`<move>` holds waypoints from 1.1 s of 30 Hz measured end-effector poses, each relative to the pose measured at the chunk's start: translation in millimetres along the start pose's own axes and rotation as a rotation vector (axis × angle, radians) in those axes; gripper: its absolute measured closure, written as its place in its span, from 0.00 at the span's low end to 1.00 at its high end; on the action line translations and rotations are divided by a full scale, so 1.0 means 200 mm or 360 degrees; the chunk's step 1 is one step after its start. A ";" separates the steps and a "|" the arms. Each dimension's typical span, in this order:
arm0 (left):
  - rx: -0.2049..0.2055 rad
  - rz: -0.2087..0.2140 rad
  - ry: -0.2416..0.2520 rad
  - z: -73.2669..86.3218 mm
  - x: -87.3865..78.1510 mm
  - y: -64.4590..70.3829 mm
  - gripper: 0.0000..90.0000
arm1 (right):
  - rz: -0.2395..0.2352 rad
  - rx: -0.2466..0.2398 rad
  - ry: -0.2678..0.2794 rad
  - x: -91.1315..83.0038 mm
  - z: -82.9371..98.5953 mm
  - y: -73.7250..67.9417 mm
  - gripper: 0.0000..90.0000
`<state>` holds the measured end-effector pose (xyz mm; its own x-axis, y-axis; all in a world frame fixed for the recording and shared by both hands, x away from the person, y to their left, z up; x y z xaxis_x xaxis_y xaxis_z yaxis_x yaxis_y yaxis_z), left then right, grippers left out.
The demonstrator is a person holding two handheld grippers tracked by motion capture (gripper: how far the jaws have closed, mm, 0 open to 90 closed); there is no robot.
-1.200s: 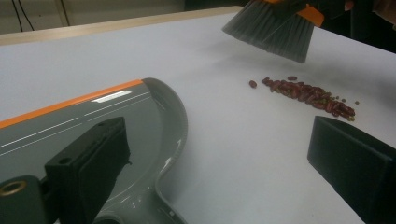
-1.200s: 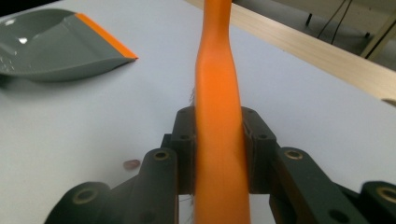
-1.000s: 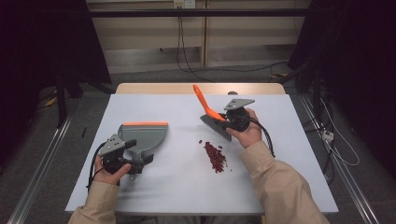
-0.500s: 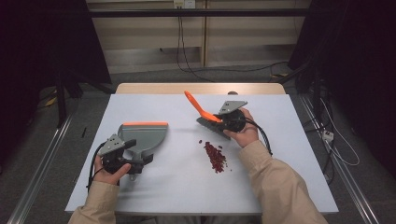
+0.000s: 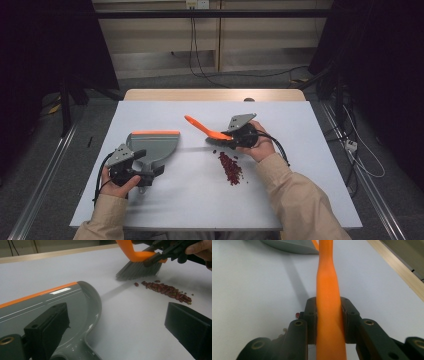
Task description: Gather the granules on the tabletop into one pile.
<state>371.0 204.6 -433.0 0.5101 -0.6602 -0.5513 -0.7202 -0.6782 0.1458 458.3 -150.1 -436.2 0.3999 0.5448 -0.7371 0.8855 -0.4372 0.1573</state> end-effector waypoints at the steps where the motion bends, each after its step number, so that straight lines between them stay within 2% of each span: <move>1: 0.0002 0.0004 -0.0004 0.00 0.00 0.00 0.06 | -0.0016 -0.0010 -0.0001 0.00 0.00 0.00 0.79; 6: 0.0009 0.0002 -0.0006 0.00 0.00 0.00 0.06 | -0.0056 -0.0042 -0.0021 -0.01 0.01 -0.03 0.79; 12: 0.0021 0.0000 -0.0012 0.00 0.00 0.00 0.06 | -0.0099 -0.0036 -0.0008 -0.03 0.02 -0.05 0.79; 24: 0.0015 -0.0003 -0.0003 0.00 0.00 0.00 0.06 | -0.0122 -0.0027 -0.0012 -0.05 0.04 -0.09 0.78; 28: 0.0017 -0.0005 -0.0001 0.00 0.00 0.01 0.06 | -0.0134 -0.0053 -0.0016 -0.06 0.05 -0.11 0.77; 33: 0.0022 -0.0003 -0.0006 0.00 -0.01 0.01 0.06 | -0.0134 -0.0049 -0.0021 -0.08 0.06 -0.14 0.77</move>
<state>369.8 204.4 -431.7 0.5097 -0.6576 -0.5548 -0.7257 -0.6750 0.1333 425.0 -154.7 -436.9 0.3210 0.5689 -0.7571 0.9227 -0.3679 0.1148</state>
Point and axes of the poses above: each handheld gripper's, and its own axes: x roughly forward along the jaws, z roughly out of its underside, y roughly to its right, the point moved 2 cm from there along x, roughly forward along the jaws, and after that the axes turned 8 degrees about -y, right-handed, at the moved point
